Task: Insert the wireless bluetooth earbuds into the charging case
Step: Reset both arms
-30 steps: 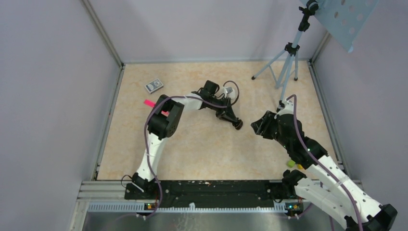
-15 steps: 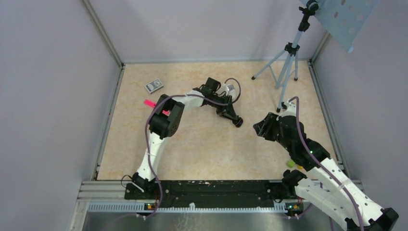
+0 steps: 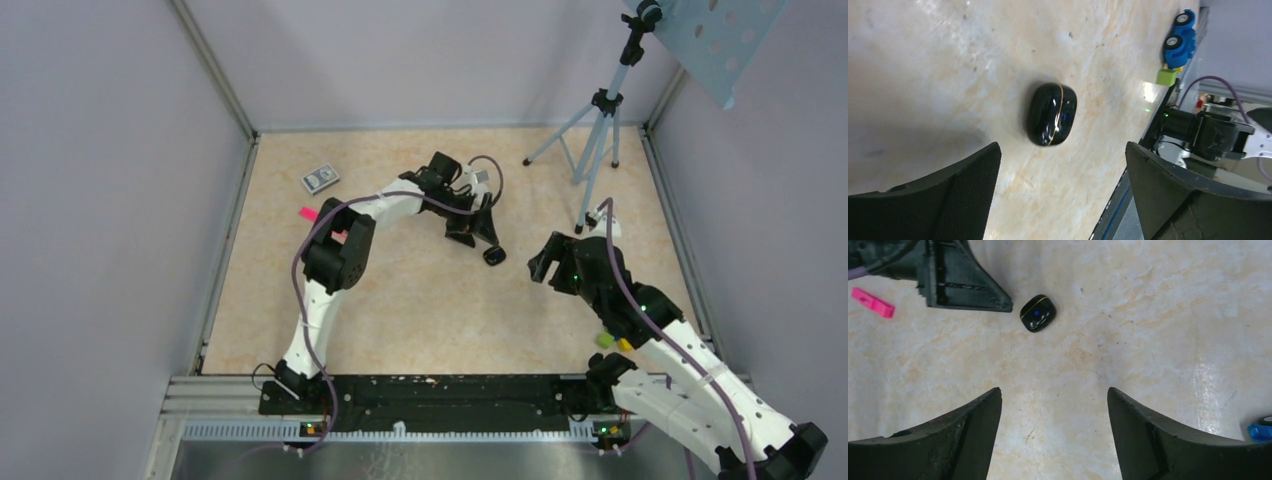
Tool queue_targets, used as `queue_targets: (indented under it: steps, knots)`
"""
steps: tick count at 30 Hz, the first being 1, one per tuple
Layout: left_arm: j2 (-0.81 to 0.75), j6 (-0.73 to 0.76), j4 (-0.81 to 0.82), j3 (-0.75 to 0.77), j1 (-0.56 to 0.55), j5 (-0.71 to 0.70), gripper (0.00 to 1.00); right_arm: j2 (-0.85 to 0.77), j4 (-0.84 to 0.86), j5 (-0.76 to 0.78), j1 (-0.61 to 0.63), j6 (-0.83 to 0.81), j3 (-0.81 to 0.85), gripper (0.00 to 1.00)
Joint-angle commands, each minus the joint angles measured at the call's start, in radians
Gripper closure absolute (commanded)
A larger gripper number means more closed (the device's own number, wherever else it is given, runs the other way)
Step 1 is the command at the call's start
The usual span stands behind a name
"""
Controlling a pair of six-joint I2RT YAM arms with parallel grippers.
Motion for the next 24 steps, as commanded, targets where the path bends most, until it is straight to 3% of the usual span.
queue_targets:
  steps: [1, 11, 14, 24]
  knots:
    - [-0.184, 0.119, -0.146, -0.010, 0.001, -0.164, 0.01, 0.061, -0.061, 0.113, -0.010, -0.028, 0.092, 0.21]
    - [-0.656, 0.141, -0.210, -0.380, 0.008, -0.477, 0.01, 0.266, -0.117, 0.256, -0.010, -0.070, 0.209, 0.17]
    - [-0.791, 0.094, -0.219, -0.496, 0.026, -0.591, 0.01, 0.291, -0.104, 0.262, -0.010, -0.095, 0.220, 0.11]
    - [-1.157, -0.108, -0.208, -0.755, 0.065, -0.956, 0.01, 0.307, -0.110, 0.286, -0.010, -0.076, 0.238, 0.10]
